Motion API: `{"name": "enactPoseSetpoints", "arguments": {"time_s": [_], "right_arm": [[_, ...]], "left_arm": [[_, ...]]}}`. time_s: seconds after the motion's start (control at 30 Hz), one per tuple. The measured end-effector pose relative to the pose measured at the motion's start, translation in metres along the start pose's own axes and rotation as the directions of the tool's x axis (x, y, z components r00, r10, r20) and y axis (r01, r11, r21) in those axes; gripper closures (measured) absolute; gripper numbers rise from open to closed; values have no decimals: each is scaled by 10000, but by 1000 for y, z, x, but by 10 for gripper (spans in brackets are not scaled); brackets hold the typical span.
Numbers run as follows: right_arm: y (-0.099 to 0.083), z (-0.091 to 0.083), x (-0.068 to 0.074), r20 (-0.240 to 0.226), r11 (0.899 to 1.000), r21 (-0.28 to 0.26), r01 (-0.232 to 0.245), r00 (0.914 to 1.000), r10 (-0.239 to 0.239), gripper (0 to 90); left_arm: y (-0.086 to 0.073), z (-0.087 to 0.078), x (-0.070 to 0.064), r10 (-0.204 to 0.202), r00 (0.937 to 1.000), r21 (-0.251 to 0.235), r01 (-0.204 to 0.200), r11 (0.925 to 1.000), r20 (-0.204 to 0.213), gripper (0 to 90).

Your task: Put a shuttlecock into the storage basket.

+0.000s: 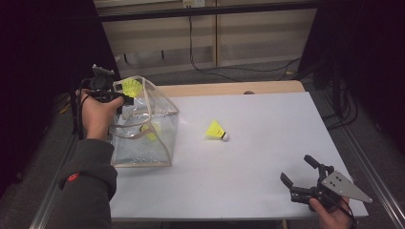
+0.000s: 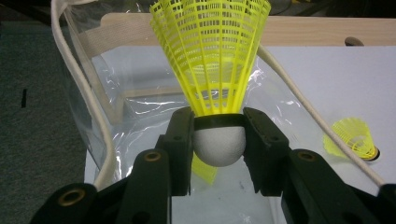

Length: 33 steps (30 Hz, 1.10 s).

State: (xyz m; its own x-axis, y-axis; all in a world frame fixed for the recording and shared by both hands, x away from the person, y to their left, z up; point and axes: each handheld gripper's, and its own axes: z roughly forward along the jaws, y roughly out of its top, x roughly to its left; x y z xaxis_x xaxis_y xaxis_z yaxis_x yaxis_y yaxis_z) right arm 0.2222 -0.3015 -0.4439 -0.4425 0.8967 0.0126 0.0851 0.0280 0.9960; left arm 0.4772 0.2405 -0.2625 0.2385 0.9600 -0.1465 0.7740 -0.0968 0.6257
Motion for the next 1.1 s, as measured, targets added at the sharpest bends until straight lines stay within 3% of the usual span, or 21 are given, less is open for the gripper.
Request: {"name": "enactPoseSetpoints", "arguments": {"time_s": [0.17,0.23,0.3,0.5,0.83,1.1], "right_arm": [[0,0,0,6,10000,5,-33,10000,33,13],[0,0,0,0,10000,2,-5,10000,5,13],[0,0,0,-22,10000,-1,-4,10000,4,13],[0,0,1,-59,10000,-5,-7,10000,7,12],[1,0,1,-71,10000,14,14,10000,-14,13],[1,0,1,-22,10000,-8,3,10000,-3,13]], "left_arm": [[1,4,-1,-18,10000,-13,17,10000,-75,644],[1,6,-1,167,9996,-70,-168,9998,-212,632],[0,7,-1,260,9995,-173,-263,9995,-173,568],[0,4,-2,283,9996,-206,-284,9994,-39,575],[-1,-3,-6,350,9984,-166,-343,9993,448,538],[4,-10,-22,723,9931,-65,-720,9974,922,484]]}}
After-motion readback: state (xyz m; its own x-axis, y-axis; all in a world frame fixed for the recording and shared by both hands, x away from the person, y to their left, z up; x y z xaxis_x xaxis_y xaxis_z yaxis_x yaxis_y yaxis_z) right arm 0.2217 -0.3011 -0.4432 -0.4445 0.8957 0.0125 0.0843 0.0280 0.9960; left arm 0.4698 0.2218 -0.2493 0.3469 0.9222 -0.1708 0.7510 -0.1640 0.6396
